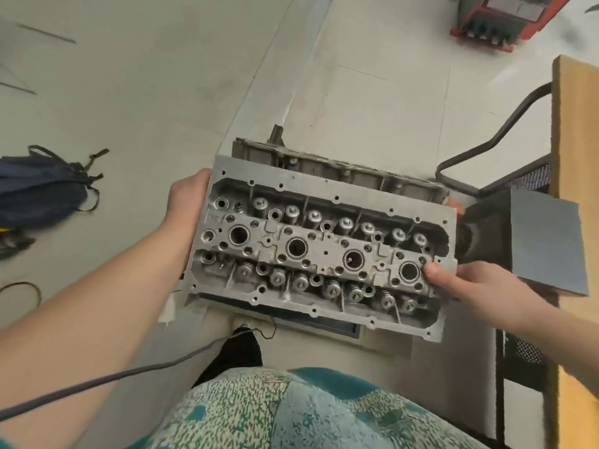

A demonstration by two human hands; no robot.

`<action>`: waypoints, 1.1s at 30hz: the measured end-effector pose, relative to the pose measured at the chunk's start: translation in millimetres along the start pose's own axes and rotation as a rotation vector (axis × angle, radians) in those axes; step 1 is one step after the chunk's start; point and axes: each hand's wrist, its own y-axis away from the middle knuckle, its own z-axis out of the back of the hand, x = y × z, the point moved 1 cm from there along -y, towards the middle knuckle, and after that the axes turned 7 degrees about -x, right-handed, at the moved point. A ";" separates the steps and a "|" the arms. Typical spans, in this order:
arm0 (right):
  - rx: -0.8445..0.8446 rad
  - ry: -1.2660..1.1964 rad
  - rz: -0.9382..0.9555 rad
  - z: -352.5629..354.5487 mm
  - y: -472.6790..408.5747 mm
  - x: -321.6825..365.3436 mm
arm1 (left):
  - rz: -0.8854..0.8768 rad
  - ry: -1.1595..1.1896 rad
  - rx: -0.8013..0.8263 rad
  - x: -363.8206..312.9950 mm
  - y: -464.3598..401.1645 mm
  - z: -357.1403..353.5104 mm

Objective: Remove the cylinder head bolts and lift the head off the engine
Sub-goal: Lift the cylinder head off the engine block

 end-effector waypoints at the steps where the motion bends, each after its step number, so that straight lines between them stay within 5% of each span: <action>1: 0.018 0.003 0.014 -10.8 14.5 -2.9 | 0.015 0.002 -0.031 13.2 9.7 7.4; 11: 0.424 0.067 0.004 -145.1 104.6 -51.2 | 0.404 -0.209 -0.052 205.2 91.8 20.7; 13: 0.485 -0.151 -0.030 -176.1 113.2 -49.0 | 0.470 -0.237 -0.052 251.4 99.3 8.5; 17: 0.294 -0.867 -0.112 -245.3 105.1 -63.2 | 0.515 -0.190 0.056 313.4 88.9 -19.3; 20: 0.394 -0.780 -0.144 -283.4 95.6 -88.0 | 0.456 -0.126 0.126 339.8 74.0 -38.4; 23: 0.542 -0.221 -0.036 -313.7 59.7 -108.2 | 0.458 -0.046 0.162 347.7 52.5 -62.6; 26: 0.407 0.115 -0.102 -343.8 14.2 -134.4 | 0.462 0.016 0.157 353.8 19.4 -88.4; 33: 0.270 0.245 -0.054 -417.3 -76.9 -172.4 | 0.353 0.041 0.197 376.2 -54.4 -154.2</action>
